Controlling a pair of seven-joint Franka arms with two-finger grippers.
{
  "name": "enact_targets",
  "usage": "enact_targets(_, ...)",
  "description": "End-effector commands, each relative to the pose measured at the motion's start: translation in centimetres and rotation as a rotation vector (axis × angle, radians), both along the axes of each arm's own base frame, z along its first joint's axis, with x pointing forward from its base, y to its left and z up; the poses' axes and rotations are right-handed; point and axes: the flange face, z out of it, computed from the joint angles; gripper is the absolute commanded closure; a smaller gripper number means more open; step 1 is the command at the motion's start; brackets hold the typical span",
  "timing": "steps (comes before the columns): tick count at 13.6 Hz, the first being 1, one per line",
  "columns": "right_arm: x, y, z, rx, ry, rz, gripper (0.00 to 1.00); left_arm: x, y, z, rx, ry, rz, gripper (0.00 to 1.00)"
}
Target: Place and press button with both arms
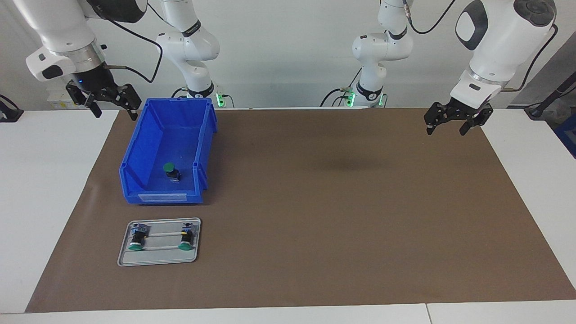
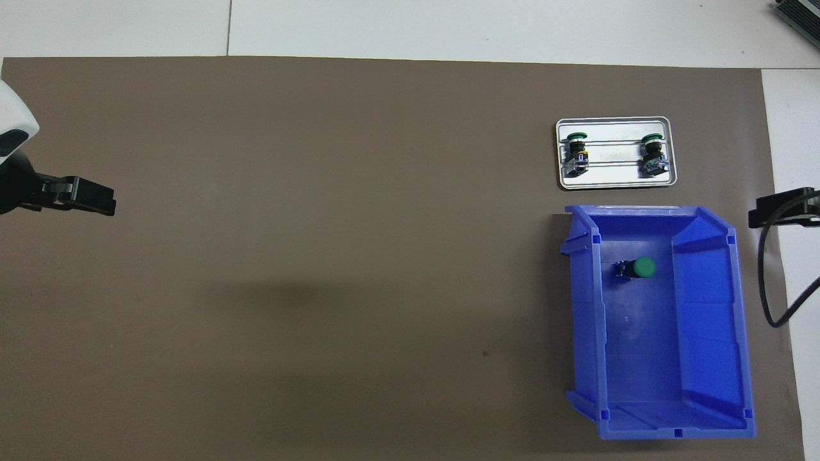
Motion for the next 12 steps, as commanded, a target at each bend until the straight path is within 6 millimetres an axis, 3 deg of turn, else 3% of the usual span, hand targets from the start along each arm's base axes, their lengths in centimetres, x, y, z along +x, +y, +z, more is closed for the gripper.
enact_targets(1, 0.29, 2.78, 0.28, 0.017, 0.005, -0.042, 0.0, -0.77, 0.1, 0.07, -0.006, -0.014, 0.01, 0.0)
enact_targets(12, 0.17, 3.74, 0.15, -0.02, 0.027, 0.022, 0.0, -0.77, 0.1, 0.15, -0.006, -0.016, 0.01, 0.0)
